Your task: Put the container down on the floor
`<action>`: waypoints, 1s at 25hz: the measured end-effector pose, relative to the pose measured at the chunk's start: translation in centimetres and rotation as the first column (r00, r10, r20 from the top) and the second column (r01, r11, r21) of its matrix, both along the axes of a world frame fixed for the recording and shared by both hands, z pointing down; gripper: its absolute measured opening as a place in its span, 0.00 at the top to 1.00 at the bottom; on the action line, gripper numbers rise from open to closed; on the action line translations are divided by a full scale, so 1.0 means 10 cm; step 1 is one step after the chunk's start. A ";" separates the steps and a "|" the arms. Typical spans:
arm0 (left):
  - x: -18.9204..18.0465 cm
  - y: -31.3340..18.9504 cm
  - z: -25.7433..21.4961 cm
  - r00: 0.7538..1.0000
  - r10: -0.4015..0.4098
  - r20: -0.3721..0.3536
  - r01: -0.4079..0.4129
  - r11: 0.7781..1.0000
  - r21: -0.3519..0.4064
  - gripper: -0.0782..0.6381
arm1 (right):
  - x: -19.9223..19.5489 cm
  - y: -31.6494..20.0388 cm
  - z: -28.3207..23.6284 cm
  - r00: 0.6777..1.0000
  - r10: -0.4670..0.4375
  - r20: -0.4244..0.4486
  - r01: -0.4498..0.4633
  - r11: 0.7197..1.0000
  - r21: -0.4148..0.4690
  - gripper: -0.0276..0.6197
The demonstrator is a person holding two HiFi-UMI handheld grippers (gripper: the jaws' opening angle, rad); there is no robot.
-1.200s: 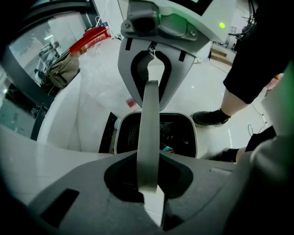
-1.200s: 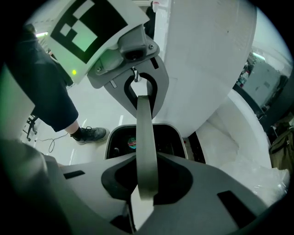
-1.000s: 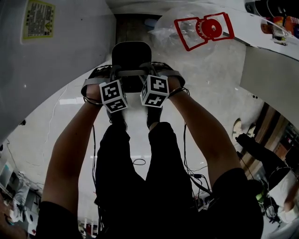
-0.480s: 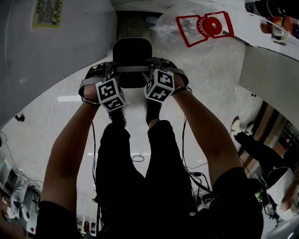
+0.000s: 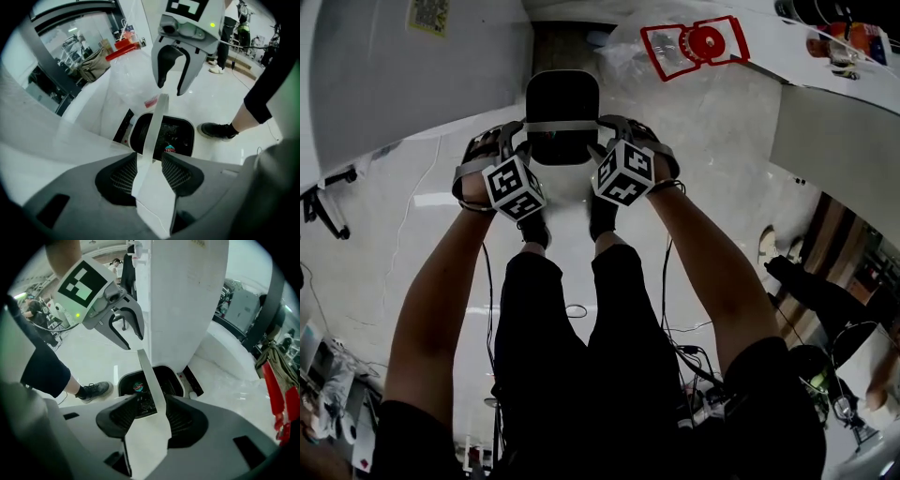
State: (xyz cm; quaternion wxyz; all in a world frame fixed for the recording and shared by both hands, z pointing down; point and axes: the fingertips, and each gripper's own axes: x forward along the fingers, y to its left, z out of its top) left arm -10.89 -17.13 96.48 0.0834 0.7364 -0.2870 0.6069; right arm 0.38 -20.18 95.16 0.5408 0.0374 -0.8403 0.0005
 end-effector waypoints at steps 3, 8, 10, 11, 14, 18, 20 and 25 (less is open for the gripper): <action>-0.10 0.10 -0.27 0.993 -0.113 -0.039 0.113 0.994 0.013 0.67 | 0.10 0.03 -0.24 0.998 0.062 0.012 -0.062 0.998 -0.011 0.69; -0.05 0.26 -0.90 0.963 -0.225 -0.149 0.233 0.972 0.042 0.67 | 0.17 0.07 -0.79 0.978 0.199 0.068 -0.195 0.979 -0.056 0.69; 0.02 0.29 -1.14 0.942 -0.265 -0.205 0.279 0.960 0.039 0.67 | 0.16 0.07 -1.04 0.958 0.267 0.107 -0.259 0.963 -0.079 0.69; 0.06 0.31 -1.27 0.927 -0.290 -0.237 0.305 0.952 0.031 0.67 | 0.14 0.07 -1.18 0.944 0.303 0.129 -0.293 0.952 -0.090 0.69; 0.19 0.37 -1.69 0.869 -0.361 -0.338 0.387 0.922 0.010 0.69 | 0.11 0.08 -1.61 0.897 0.397 0.195 -0.379 0.917 -0.125 0.70; 0.20 0.30 -2.29 0.804 -0.410 -0.432 0.469 0.882 0.037 0.78 | 0.10 0.03 -2.19 0.848 0.456 0.269 -0.438 0.890 -0.127 0.80; 0.16 0.28 -2.59 0.780 -0.418 -0.466 0.501 0.863 0.065 0.82 | 0.11 0.02 -2.48 0.815 0.500 0.292 -0.477 0.866 -0.150 0.81; 0.12 0.23 -3.39 0.668 -0.450 -0.593 0.598 0.798 0.069 0.85 | 0.16 -0.07 -3.22 0.732 0.575 0.365 -0.544 0.816 -0.195 0.85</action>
